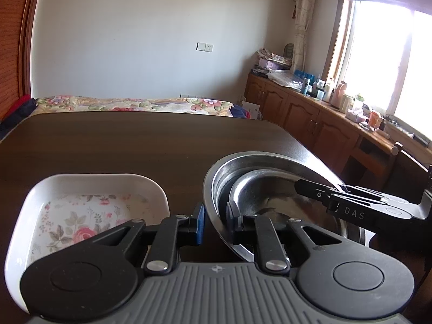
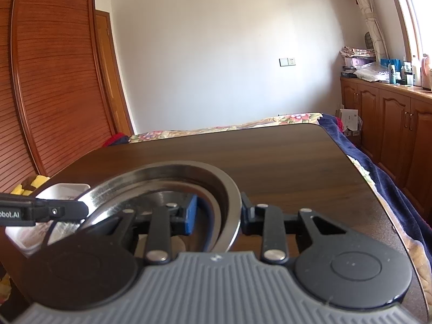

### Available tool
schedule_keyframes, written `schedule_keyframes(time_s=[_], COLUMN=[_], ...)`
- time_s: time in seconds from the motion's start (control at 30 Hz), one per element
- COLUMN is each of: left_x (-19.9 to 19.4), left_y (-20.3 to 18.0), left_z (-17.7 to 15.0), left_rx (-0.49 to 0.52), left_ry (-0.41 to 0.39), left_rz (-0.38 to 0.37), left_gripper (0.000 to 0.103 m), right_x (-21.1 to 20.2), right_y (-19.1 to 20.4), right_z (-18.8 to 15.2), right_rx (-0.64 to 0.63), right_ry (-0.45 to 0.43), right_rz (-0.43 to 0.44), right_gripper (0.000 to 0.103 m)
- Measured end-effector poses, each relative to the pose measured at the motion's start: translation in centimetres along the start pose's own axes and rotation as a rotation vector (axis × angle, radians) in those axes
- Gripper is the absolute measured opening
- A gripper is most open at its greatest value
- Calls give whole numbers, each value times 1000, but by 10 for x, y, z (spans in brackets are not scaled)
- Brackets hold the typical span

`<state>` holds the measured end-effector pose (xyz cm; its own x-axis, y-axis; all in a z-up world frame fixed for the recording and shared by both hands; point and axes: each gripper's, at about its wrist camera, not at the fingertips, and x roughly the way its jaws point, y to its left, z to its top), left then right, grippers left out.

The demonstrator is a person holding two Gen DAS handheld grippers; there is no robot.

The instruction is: Organize plates and bowls

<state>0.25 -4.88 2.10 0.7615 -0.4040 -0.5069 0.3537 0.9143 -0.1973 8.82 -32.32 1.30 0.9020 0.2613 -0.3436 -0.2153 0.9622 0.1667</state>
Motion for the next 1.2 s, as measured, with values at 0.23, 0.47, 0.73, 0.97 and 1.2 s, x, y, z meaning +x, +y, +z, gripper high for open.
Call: schedule_keyframes(time_s=[0.23, 0.47, 0.73, 0.97, 1.2], left_x=[-5, -11, -27, -39, -57], left_y=[6, 12, 19, 27, 42], left_z=[-2, -3, 3, 8, 14], left_rx=[-17, -43, -64, -84, -111], left_ry=[-4, -15, -48, -77, -114], left_rz=[-21, -29, -16, 2, 35], left_gripper=[19, 18, 18, 18, 18], right_x=[1, 0, -1, 3, 9], right_y=[2, 5, 18, 28, 47], right_z=[2, 5, 12, 20, 28], right_rx=[-11, 18, 34, 40, 21], right_ry=[2, 22, 11, 8, -4], right_rz=[-1, 11, 40, 64, 98], right_gripper=[33, 33, 33, 33, 33])
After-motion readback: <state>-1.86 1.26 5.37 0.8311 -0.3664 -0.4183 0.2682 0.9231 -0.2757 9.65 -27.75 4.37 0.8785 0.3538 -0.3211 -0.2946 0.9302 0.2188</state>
